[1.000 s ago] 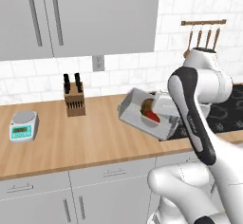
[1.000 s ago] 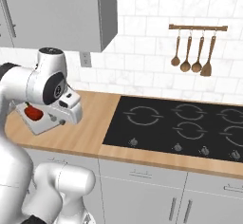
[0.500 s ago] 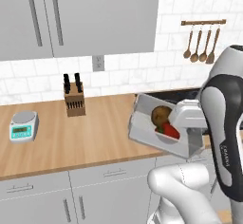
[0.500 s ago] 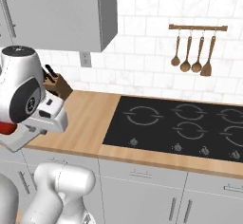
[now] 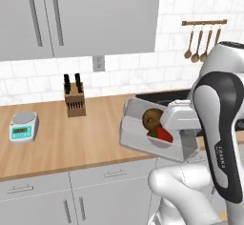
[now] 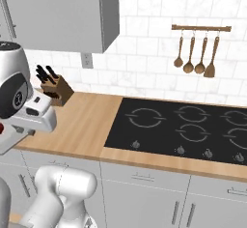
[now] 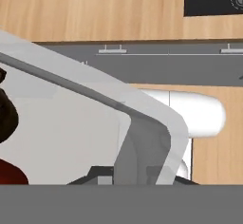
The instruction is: Take the meat container that has the fish and place it on the second highest rack of the freezer. Then take the vegetable container that has the bell pepper and mushroom and place it on the highest rack of the freezer.
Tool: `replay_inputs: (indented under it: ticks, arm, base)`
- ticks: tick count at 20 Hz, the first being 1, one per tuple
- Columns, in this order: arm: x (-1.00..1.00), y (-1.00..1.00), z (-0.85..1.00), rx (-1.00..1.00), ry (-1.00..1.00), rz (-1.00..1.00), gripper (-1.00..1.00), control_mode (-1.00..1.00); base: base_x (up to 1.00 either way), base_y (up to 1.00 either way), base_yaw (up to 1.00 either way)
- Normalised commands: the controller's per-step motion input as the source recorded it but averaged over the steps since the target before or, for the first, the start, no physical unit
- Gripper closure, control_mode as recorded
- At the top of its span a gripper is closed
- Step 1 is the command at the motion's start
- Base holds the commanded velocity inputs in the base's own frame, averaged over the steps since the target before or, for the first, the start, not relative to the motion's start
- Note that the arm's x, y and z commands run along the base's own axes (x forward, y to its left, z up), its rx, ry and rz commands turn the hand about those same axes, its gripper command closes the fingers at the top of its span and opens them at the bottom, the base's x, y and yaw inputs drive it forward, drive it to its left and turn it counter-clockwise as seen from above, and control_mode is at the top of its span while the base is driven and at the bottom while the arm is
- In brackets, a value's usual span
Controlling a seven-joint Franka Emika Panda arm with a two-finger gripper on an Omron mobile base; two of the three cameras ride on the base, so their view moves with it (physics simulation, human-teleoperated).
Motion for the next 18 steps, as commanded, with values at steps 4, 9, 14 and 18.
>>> replay_inputs:
  ticks: [4,9,14,18]
  arm:
    - [-0.01,0.03,0.01,0.00,0.00,0.00,1.00,1.00]
    - [0.00,0.00,0.00,0.00,0.00,0.00,1.00,1.00]
    - [0.00,0.00,0.00,0.00,0.00,0.00,1.00,1.00]
    - [0.00,0.00,0.00,0.00,0.00,0.00,1.00,1.00]
  base:
    - [-0.51,0.06,0.00]
    - [-0.98,0.35,0.00]
    - [-0.43,0.86,0.00]
    - [-0.03,1.00,0.00]
